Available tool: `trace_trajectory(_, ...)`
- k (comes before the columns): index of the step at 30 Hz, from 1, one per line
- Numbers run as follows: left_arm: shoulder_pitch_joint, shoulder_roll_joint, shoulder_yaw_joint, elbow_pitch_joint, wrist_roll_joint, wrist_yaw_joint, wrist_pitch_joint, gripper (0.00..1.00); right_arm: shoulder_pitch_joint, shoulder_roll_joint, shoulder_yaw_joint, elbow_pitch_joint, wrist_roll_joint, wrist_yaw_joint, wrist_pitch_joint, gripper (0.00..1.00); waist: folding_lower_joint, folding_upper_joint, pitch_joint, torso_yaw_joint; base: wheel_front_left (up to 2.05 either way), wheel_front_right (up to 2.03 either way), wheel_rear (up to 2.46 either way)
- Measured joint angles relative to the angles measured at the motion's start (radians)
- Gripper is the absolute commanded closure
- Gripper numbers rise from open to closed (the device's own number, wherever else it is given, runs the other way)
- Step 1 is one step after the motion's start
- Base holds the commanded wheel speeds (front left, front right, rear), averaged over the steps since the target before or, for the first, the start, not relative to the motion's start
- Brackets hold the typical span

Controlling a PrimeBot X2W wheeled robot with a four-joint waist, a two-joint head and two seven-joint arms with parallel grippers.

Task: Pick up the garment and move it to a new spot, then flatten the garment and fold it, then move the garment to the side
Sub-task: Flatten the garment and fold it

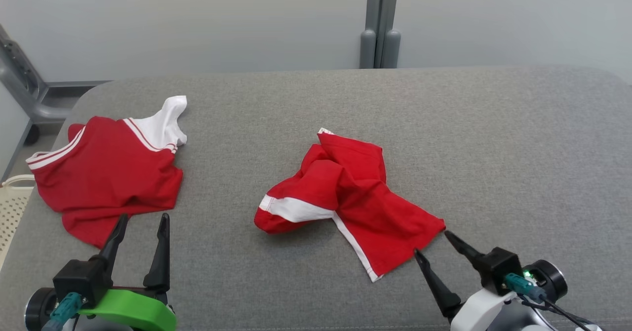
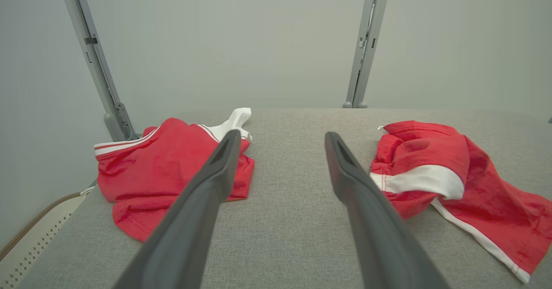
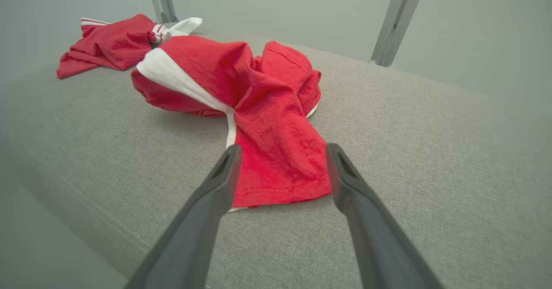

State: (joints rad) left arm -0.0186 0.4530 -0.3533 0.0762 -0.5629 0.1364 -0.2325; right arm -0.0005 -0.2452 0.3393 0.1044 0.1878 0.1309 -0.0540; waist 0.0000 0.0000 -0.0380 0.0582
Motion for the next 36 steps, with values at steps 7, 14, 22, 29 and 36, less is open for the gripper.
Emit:
trace_trajectory(7, -0.042, -0.030, -0.028, 0.028, 0.001, -0.020, -0.002, 0.00, -0.060, -0.089, 0.185, 0.083, 0.015, 0.000, 0.076, 0.00, 0.0000, 0.0000, 0.034, 0.040, 0.00, 0.00, 0.00)
trace_trajectory(14, -0.102, -0.067, -0.048, 0.066, 0.012, -0.046, -0.015, 0.00, -0.168, -0.116, 0.310, 0.182, 0.028, 0.000, 0.090, 0.00, 0.0000, 0.0000, 0.100, 0.071, 0.00, 0.00, 0.00)
trace_trajectory(22, -0.184, -0.093, -0.131, 0.130, 0.042, -0.120, 0.009, 0.00, -0.238, -0.095, 0.352, 0.253, 0.037, 0.000, 0.053, 0.00, 0.0000, 0.0000, 0.170, 0.099, 0.00, 0.00, 0.00)
trace_trajectory(29, -0.311, -0.137, -0.237, 0.198, 0.047, -0.219, 0.119, 0.00, -0.289, -0.084, 0.396, 0.274, 0.039, 0.000, 0.037, 0.00, 0.0000, 0.0000, 0.226, 0.096, 0.00, 0.00, 0.00)
trace_trajectory(36, -0.429, -0.162, -0.299, 0.275, -0.014, -0.260, 0.192, 0.00, -0.331, -0.088, 0.429, 0.276, 0.042, 0.000, 0.034, 0.00, 0.0000, 0.0000, 0.271, 0.081, 0.00, 0.00, 0.00)
